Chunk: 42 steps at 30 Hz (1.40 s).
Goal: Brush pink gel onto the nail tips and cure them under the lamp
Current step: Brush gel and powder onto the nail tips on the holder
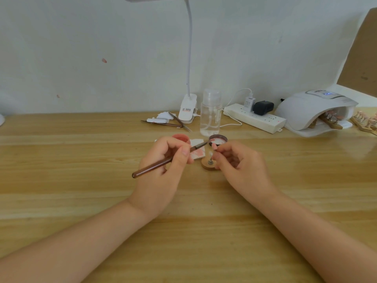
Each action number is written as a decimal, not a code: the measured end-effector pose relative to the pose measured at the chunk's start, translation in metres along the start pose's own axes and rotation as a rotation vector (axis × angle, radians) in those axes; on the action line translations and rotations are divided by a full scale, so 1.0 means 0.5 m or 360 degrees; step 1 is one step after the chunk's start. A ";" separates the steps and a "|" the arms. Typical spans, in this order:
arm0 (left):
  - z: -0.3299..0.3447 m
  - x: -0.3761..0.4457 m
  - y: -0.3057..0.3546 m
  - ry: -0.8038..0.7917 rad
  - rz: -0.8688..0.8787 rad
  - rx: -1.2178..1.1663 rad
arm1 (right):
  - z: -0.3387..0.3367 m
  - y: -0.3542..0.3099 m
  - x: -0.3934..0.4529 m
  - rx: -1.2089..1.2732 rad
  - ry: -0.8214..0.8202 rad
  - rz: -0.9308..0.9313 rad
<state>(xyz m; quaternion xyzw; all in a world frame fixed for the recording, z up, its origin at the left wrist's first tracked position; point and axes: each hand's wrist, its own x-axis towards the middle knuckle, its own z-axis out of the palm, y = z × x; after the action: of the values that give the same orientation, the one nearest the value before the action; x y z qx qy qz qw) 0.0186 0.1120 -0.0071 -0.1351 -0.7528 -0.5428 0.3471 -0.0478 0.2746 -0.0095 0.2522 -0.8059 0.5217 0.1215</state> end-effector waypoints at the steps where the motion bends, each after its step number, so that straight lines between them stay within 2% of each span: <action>1: 0.001 0.001 -0.001 0.0000 -0.0001 -0.0019 | 0.000 0.001 0.000 0.0007 0.0002 -0.0005; 6: 0.003 -0.002 0.001 -0.0054 -0.0050 0.0028 | 0.001 0.003 0.001 0.0011 0.0003 -0.0005; 14: -0.001 -0.007 0.008 -0.0062 0.0137 0.0096 | 0.002 0.010 0.002 -0.0012 0.0005 -0.0046; 18: 0.006 -0.010 0.004 -0.0068 0.0045 0.0072 | 0.005 0.010 0.004 0.0022 0.0063 -0.0056; 23: 0.006 -0.011 0.005 -0.0095 0.0112 0.0268 | 0.004 0.010 0.004 -0.0004 0.0069 -0.0047; 32: -0.002 -0.011 0.020 -0.0103 0.0191 0.0231 | 0.004 0.008 0.002 0.0003 0.0088 -0.0025; 37: 0.006 -0.011 0.011 -0.0097 0.0104 0.0279 | 0.004 0.010 0.003 -0.0028 0.0094 -0.0042; 42: 0.000 -0.013 0.014 -0.0156 0.0197 0.0233 | 0.002 0.010 0.004 -0.0029 0.0078 -0.0042</action>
<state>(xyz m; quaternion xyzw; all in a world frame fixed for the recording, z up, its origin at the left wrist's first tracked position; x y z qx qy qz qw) 0.0273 0.1159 -0.0062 -0.1820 -0.7968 -0.4565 0.3515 -0.0519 0.2747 -0.0131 0.2488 -0.8041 0.5186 0.1503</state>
